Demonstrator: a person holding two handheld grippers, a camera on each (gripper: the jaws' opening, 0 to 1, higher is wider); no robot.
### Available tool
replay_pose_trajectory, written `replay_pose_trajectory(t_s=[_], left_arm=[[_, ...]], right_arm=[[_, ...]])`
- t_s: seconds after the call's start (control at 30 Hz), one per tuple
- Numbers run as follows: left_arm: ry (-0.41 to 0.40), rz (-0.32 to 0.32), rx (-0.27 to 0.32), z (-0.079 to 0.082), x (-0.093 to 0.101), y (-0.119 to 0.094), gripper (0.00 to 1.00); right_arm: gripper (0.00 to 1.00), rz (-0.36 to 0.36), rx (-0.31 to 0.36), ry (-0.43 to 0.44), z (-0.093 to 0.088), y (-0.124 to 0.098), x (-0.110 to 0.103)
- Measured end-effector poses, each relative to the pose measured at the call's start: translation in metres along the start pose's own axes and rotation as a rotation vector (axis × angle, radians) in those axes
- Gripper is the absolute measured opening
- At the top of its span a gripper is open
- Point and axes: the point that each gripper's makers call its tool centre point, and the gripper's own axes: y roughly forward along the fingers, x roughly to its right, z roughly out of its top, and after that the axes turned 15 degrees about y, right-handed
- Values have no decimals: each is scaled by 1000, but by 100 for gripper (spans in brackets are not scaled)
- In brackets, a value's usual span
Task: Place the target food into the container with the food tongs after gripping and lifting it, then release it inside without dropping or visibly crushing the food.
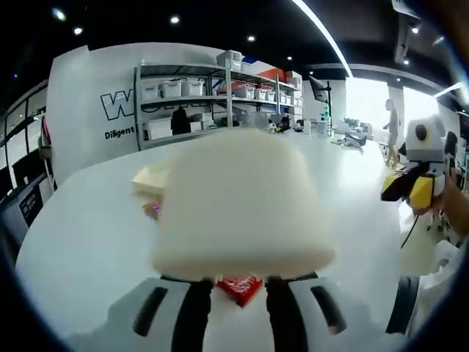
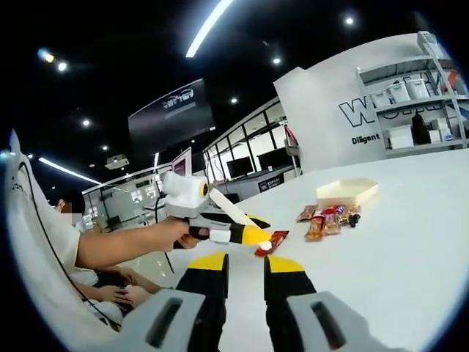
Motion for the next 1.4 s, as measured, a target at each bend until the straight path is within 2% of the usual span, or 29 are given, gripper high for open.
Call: replay_pose_trajectory(t_s=[0.17, 0.33, 0.47, 0.57, 0.63, 0.83, 0.9, 0.97, 1.4], left_arm=[[-9, -18, 13, 4, 11, -1, 26], [-25, -24, 35, 8, 11, -6, 26], [-41, -38, 47, 9, 12, -11, 26], [-25, -42, 36, 6, 11, -14, 26], [-46, -73, 56, 6, 14, -17, 26], [-83, -106, 71, 8, 18, -19, 26], [-86, -116, 79, 11, 20, -20, 26], [-100, -136, 90, 16, 25, -20, 26], [-147, -216, 123, 29, 41, -24, 26]], right_arm=[[13, -14, -20, -19, -4, 6, 3], [16, -40, -66, -54, -11, 23, 18], [18, -36, -114, -75, -21, 40, 21], [18, -10, -117, -70, -20, 47, 17], [16, -9, -118, -79, -18, 50, 18], [14, -29, -148, -119, -23, 59, 29], [13, -20, -154, -119, -25, 60, 28], [13, 22, -162, -123, -29, 63, 20], [13, 77, -141, -177, -25, 72, 10]])
